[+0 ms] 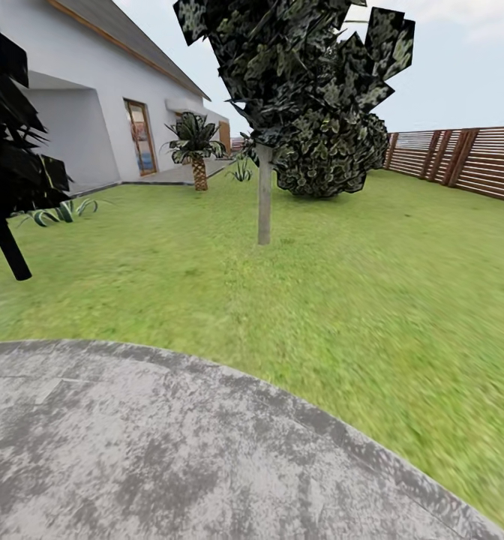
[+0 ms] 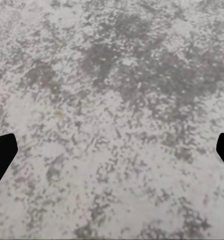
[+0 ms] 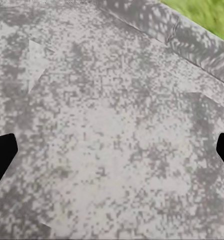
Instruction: Pick up the pesticide atomizer in the garden and spray insectifuge to fully cover both potted plants in the garden.
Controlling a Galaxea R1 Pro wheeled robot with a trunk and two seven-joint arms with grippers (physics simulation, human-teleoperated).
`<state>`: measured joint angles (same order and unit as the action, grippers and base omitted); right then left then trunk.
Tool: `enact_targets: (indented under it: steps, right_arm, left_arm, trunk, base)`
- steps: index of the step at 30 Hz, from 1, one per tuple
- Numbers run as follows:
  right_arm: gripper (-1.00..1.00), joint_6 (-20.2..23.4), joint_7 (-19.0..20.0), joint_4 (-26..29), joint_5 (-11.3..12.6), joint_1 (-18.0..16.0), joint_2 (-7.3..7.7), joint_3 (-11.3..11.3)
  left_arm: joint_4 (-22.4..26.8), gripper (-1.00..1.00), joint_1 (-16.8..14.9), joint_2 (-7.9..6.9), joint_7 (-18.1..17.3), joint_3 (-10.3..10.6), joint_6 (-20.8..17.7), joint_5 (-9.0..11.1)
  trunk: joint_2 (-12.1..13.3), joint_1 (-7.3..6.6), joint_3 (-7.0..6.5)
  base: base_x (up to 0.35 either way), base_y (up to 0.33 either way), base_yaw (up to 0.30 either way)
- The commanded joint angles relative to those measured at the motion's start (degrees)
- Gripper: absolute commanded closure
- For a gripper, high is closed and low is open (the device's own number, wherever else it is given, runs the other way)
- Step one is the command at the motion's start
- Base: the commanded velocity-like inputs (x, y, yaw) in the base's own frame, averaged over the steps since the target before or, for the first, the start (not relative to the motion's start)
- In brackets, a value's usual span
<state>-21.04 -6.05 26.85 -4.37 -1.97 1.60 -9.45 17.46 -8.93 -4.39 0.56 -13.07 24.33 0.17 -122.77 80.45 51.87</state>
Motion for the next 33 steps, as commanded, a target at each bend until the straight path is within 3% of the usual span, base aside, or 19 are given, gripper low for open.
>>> enact_targets:
  steps: [1,17,33]
  right_arm:
    - [-1.00,-0.1,-0.2,0.0,-0.5,0.0,-0.02,-0.2]
    - [-1.00,-0.2,-0.4,0.0,-0.4,0.0,-0.02,-0.3]
    - [-1.00,-0.1,-0.4,-0.1,-0.4,0.0,-0.02,-0.3]
  left_arm:
    - [-0.1,-1.00,0.0,0.00,0.1,0.0,0.2,0.0]
    - [0.0,-1.00,0.0,0.00,0.1,0.0,0.3,0.0]
    - [-0.1,-1.00,0.0,0.00,0.1,-0.1,0.2,0.0]
  trunk:
    - [0.0,0.03,0.05]
    - [0.0,0.03,0.05]
    - [0.0,0.03,0.05]
  base:
    - [0.339,0.000,0.000]
    - [0.339,0.000,-0.006]
    - [0.324,0.086,-0.247]
